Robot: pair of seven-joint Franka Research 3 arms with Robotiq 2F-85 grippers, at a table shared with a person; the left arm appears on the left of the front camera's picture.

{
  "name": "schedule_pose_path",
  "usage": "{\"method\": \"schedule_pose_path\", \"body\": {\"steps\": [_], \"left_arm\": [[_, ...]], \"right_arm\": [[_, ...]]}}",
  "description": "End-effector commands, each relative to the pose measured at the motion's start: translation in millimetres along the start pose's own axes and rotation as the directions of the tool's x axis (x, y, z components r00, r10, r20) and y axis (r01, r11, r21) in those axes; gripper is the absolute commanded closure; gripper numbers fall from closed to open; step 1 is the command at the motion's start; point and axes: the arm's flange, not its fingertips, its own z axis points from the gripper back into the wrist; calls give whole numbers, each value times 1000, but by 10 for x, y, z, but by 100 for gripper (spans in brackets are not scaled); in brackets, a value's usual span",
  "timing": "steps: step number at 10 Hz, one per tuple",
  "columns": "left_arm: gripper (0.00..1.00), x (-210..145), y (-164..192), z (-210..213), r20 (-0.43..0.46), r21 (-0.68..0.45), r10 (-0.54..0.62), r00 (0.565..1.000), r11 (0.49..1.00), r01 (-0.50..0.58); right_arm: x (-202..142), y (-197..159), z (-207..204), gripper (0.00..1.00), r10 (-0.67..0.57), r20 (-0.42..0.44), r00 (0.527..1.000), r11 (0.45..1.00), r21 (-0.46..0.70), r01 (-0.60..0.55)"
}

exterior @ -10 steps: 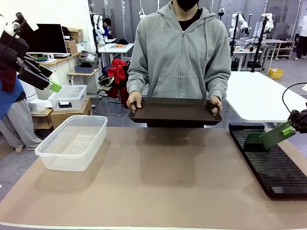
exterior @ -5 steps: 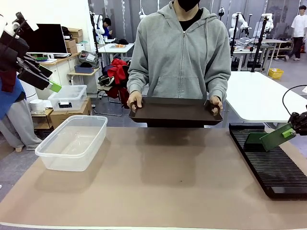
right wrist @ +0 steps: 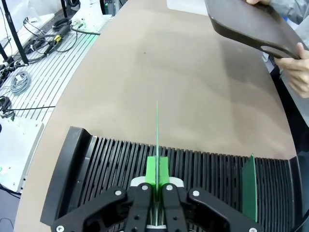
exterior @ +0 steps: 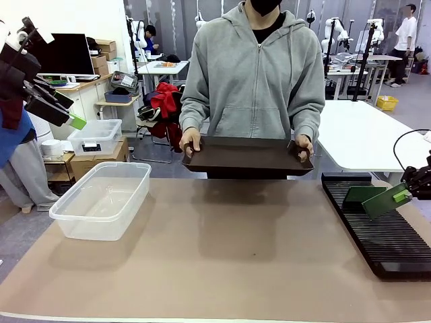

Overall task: Sort PCBs into racks and boxes based on the side picked up.
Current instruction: If the short side of the Blank PCB is picked up, insert it into the PCB Rack ; if the long side is picked up, place it in the Organizing box.

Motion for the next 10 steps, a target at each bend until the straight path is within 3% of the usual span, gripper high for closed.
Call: {"method": "schedule_pose_path", "body": {"steps": [1,10], "left_arm": [[0,-15,-2,-8,-7,-7,0,1000,1000,0],[0,-15,-2,-8,-7,-7,0,1000,1000,0]], "right_arm": [[16,17,-126,98,37,-8,999,999,-37,-38],[-176,-46,-232,98,71,-19,997,992,-100,-72]]}}
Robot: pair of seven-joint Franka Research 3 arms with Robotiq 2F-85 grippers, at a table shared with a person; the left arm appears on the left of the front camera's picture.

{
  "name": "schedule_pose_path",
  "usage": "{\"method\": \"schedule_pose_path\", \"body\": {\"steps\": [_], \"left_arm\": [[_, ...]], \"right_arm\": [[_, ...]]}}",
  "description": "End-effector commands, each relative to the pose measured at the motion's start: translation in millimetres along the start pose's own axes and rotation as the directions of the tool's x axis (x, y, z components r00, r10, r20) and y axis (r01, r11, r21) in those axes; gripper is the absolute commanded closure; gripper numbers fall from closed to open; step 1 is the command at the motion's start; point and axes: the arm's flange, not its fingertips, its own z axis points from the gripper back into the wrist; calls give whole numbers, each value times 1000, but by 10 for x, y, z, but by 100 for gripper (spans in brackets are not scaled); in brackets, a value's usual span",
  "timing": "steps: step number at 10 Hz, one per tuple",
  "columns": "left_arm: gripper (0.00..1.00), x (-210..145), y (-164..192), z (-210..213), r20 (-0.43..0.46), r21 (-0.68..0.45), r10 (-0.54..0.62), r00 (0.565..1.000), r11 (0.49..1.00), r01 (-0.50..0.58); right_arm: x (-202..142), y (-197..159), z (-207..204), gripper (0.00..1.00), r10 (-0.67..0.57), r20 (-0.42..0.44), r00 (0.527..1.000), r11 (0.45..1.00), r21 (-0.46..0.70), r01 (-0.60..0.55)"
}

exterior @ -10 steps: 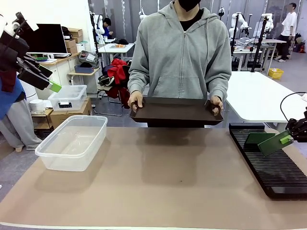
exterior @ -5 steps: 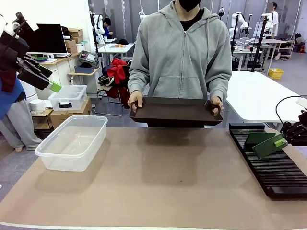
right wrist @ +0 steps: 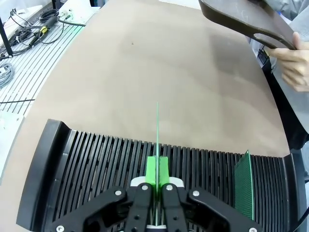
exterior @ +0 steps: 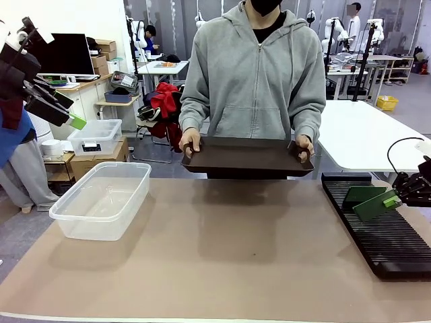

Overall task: Sort PCBs into racks and boxes based on the side picked up.
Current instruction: If the short side of the Blank PCB is picked up, insert it into the PCB Rack ; if the long side is picked up, place it in the Organizing box.

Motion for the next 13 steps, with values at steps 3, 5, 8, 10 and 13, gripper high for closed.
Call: {"method": "schedule_pose_path", "body": {"steps": [3,5,8,10,13], "left_arm": [[0,-15,-1,-8,-7,-7,0,1000,1000,0],[0,-15,-1,-8,-7,-7,0,1000,1000,0],[0,-15,-1,-8,-7,-7,0,1000,1000,0],[0,-15,-1,-8,-7,-7,0,1000,1000,0],[0,-15,-1,-8,-7,-7,0,1000,1000,0]], "right_arm": [[-110,-18,-54,98,22,-15,1000,999,-43,-23],[-175,-19,-47,98,8,-31,999,998,-58,-10],[-265,-11,-51,98,-7,-45,999,998,-61,4],[-320,1,-51,98,-6,-35,999,998,-61,4],[-447,30,-84,98,-30,11,999,998,-54,31]]}}
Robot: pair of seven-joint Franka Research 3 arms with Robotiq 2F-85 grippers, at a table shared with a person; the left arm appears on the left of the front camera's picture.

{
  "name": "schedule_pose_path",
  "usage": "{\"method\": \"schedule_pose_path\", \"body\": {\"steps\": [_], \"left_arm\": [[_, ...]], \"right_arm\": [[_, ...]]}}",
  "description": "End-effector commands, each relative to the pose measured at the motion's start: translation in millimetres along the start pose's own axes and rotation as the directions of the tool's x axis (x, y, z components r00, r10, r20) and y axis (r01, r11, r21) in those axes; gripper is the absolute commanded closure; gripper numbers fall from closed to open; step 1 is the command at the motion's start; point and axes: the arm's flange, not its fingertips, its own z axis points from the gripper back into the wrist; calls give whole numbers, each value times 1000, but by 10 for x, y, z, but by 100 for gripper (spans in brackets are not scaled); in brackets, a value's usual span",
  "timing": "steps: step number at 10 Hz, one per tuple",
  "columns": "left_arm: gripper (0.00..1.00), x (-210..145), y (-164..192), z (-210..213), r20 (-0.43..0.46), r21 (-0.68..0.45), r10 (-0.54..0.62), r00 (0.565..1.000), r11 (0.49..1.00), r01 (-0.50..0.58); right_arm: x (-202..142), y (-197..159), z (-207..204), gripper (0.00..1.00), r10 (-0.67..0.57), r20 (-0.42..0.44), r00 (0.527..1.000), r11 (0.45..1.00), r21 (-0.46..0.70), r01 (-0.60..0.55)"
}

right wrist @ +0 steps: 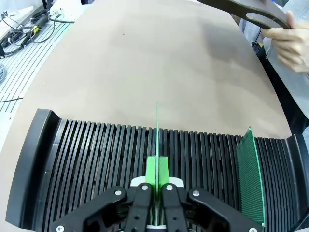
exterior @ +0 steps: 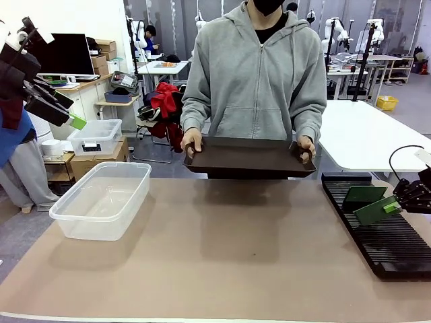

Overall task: Sort PCBs into racks and boxes based on the side picked up.
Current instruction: If the short side of the Blank PCB is picked up, insert it into the PCB Rack ; if the long side is picked up, place it in the Organizing box.

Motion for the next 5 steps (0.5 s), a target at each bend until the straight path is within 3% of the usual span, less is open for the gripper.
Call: {"method": "schedule_pose_path", "body": {"steps": [1,5], "left_arm": [[0,-15,-1,-8,-7,-7,0,1000,1000,0],[0,-15,-1,-8,-7,-7,0,1000,1000,0]], "right_arm": [[-209,13,-40,98,3,27,1000,1000,-19,-2],[-323,3,-64,98,-15,53,998,1000,-5,16]]}}
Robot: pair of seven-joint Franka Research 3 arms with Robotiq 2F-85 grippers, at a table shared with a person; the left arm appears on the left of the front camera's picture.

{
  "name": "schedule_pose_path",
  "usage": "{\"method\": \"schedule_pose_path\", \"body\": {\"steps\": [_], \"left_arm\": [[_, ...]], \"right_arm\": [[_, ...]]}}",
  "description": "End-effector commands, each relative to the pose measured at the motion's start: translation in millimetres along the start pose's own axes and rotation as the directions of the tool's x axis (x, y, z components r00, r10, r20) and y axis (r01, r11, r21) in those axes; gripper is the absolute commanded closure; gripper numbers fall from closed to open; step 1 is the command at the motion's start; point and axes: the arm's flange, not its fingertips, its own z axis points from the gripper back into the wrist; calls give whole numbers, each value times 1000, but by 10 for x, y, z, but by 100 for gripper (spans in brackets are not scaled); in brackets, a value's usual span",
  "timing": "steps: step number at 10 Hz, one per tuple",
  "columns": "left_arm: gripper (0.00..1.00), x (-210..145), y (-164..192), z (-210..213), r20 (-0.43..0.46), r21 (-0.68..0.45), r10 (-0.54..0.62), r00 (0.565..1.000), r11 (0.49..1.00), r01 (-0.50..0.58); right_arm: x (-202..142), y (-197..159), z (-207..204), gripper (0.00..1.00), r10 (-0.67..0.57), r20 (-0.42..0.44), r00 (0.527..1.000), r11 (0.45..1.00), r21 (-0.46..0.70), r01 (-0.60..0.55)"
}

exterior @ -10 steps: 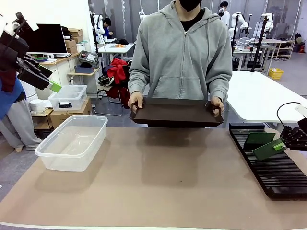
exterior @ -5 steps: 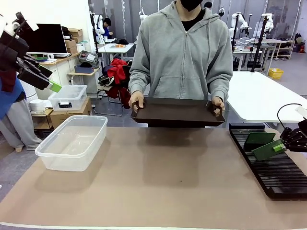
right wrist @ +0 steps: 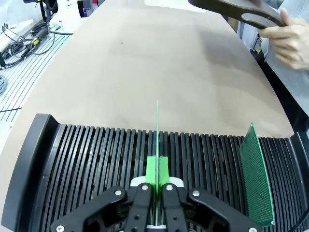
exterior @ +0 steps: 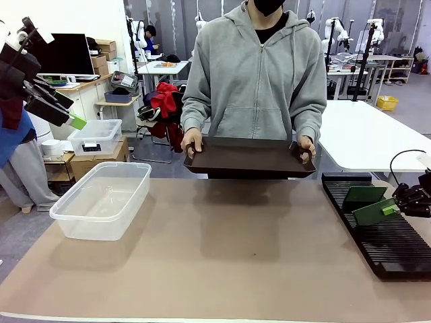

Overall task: Sort PCBs into racks and boxes based on the side picked up.
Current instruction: If the short side of the Blank PCB is picked up, insert it into the PCB Rack ; if the long side is picked up, place it in the Organizing box.

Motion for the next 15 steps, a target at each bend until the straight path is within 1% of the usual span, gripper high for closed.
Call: {"method": "schedule_pose_path", "body": {"steps": [1,2,3,4,5,6,7,8,9,10,13,15], "left_arm": [[0,-15,-1,-8,-7,-7,0,1000,1000,0],[0,-15,-1,-8,-7,-7,0,1000,1000,0],[0,-15,-1,-8,-7,-7,0,1000,1000,0],[0,-15,-1,-8,-7,-7,0,1000,1000,0],[0,-15,-1,-8,-7,-7,0,1000,1000,0],[0,-15,-1,-8,-7,-7,0,1000,1000,0],[0,-15,-1,-8,-7,-7,0,1000,1000,0],[0,-15,-1,-8,-7,-7,0,1000,1000,0],[0,-15,-1,-8,-7,-7,0,1000,1000,0],[0,-15,-1,-8,-7,-7,0,1000,1000,0],[0,-15,-1,-8,-7,-7,0,1000,1000,0],[0,-15,-1,-8,-7,-7,0,1000,1000,0]], "right_arm": [[-157,-1,12,92,8,-28,1000,1000,1,-7],[-164,3,11,78,4,-30,1000,1000,5,-3],[-161,0,13,72,4,-32,999,1000,11,-3],[-156,-2,19,58,6,-35,999,1000,14,-5],[-147,1,13,52,7,-37,999,1000,15,-7],[-141,5,20,39,11,-41,999,1000,18,-10],[-123,-3,31,33,15,-45,999,1000,19,-14],[-111,-9,33,19,18,-50,999,1000,14,-17],[-86,-2,51,13,23,-56,998,1000,10,-23],[-52,9,87,0,34,-59,998,999,9,-34],[82,59,160,0,67,-78,995,998,-14,-68],[187,91,209,0,58,-92,994,997,-42,-62]]}}
